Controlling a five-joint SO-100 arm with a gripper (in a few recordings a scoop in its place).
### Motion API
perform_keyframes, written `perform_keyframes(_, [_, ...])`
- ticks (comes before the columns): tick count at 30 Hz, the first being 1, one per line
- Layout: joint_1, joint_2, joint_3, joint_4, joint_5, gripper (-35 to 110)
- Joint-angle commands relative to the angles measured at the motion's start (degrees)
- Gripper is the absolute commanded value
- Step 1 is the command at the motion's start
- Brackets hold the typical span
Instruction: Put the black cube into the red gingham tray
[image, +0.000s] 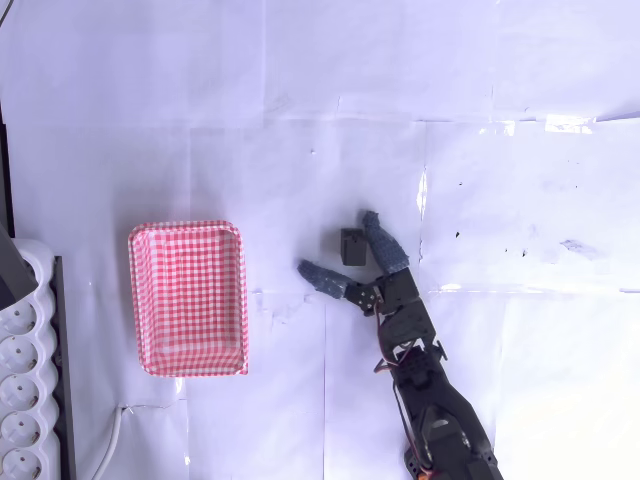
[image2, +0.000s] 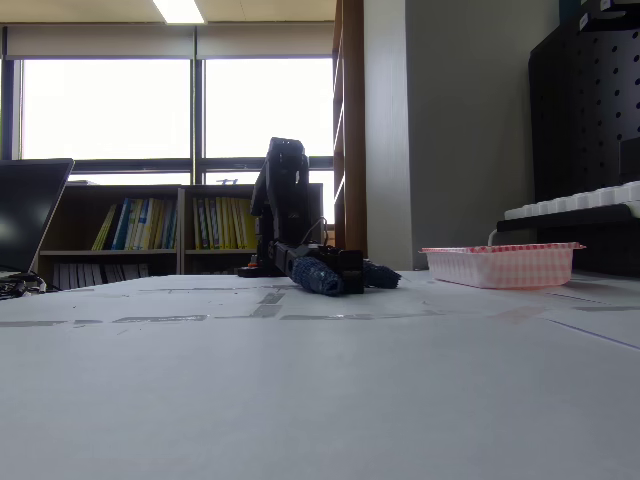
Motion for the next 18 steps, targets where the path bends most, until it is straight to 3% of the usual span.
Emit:
perform_keyframes(1, [-1.58,1.05,3.08,-1.93,0.53,48])
perform_keyframes(11, [-0.53,1.41,5.62,-2.02,-1.14,47])
perform_keyframes(18, [0.18,1.41,5.71,-2.81,-1.76,34])
